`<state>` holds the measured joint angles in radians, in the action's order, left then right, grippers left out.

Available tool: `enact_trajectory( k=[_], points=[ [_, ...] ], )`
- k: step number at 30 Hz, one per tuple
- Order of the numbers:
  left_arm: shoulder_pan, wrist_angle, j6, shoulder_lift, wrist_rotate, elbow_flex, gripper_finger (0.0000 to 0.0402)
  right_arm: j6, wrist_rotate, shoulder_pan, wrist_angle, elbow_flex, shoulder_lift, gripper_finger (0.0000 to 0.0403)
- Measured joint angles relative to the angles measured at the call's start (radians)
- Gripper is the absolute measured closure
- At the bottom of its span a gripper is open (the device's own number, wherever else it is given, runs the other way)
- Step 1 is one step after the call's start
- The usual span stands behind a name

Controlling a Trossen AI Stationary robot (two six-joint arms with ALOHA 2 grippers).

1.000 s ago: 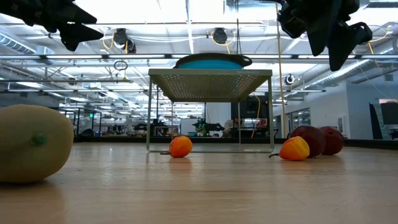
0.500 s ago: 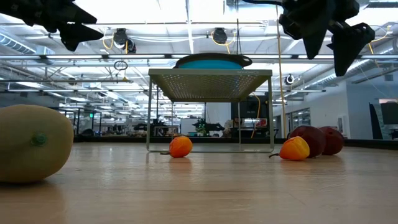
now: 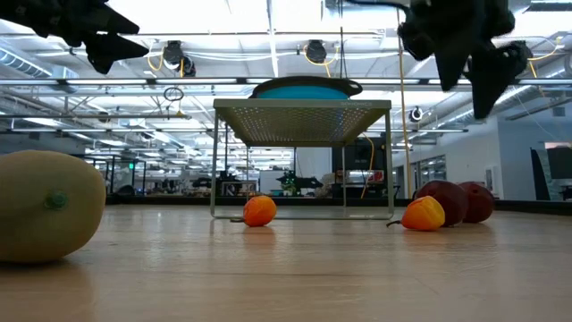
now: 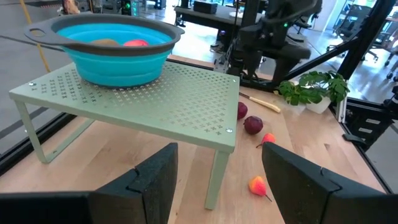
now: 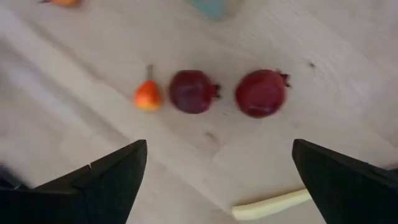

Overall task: Pick & Place Fruit
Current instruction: Put the pomegranate into the blue strainer bowl on the shelf

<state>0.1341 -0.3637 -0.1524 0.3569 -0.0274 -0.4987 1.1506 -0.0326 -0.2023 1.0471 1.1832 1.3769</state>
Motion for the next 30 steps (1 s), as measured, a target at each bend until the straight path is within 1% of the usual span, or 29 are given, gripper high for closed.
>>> enact_trajectory(
  k=[3,8,14,18,22,30],
  points=[
    [0.0,0.0,0.0,0.0,0.0,0.0,0.0167,0.059,0.006,0.003,-0.012,-0.041,0.0,0.0009],
    [0.0,0.0,0.0,0.0,0.0,0.0,0.0167,0.119,0.006,0.02,-0.093,-0.115,0.0,0.0009],
    [0.0,0.0,0.0,0.0,0.001,0.0,0.0167,0.096,0.004,0.046,-0.213,-0.198,0.0,0.0009],
    [0.0,0.0,0.0,0.0,0.001,0.0,0.0167,0.064,0.003,0.052,-0.216,-0.228,0.0,0.0009],
    [0.0,-0.001,-0.001,0.0,0.002,0.0,0.0167,0.099,0.005,0.065,-0.214,-0.246,0.0,0.0009],
    [0.0,-0.002,-0.001,0.0,0.002,0.0,0.0167,0.102,0.005,0.106,-0.218,-0.264,0.0,0.0009]
  ],
)
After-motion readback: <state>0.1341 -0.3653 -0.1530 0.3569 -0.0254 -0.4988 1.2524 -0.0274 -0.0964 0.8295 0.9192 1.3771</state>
